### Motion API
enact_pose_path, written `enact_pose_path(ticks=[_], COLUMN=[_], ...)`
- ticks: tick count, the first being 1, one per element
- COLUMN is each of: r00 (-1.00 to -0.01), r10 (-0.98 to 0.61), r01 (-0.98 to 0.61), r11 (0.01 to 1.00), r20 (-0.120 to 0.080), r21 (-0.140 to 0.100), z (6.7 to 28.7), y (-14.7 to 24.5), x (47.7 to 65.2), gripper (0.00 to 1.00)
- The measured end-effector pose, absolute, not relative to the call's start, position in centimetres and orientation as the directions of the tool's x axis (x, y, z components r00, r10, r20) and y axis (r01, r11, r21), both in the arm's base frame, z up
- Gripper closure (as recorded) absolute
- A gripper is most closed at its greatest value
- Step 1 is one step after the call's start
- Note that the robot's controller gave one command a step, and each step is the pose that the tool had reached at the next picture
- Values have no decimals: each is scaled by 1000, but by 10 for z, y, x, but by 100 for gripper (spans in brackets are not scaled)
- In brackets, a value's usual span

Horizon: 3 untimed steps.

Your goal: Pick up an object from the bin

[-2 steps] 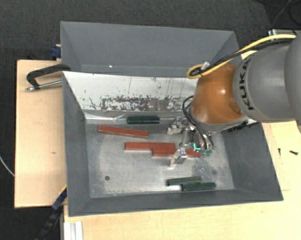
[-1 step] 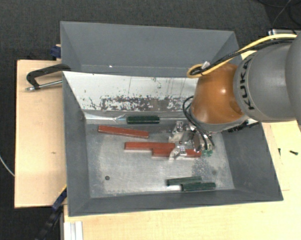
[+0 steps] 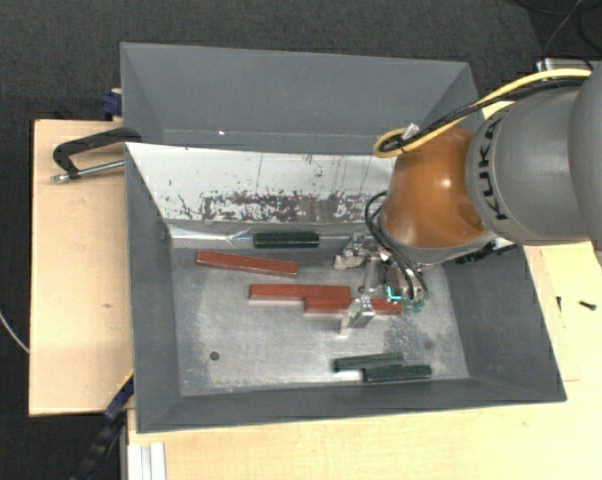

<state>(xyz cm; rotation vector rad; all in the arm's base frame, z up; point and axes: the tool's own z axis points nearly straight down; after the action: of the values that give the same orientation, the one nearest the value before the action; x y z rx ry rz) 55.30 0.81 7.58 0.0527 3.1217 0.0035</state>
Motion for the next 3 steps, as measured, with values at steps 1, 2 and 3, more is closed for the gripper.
enact_pose_path(ticks=[1,2,3], r00=[-999,-999,-999], r10=[32,34,32], r01=[32,34,32], r11=[999,999,999], r20=[-9,-19,-9], r21=[3,3,3], z=[78,76,78], y=[9,8,9], x=[551,553,552], gripper=[100,0,100])
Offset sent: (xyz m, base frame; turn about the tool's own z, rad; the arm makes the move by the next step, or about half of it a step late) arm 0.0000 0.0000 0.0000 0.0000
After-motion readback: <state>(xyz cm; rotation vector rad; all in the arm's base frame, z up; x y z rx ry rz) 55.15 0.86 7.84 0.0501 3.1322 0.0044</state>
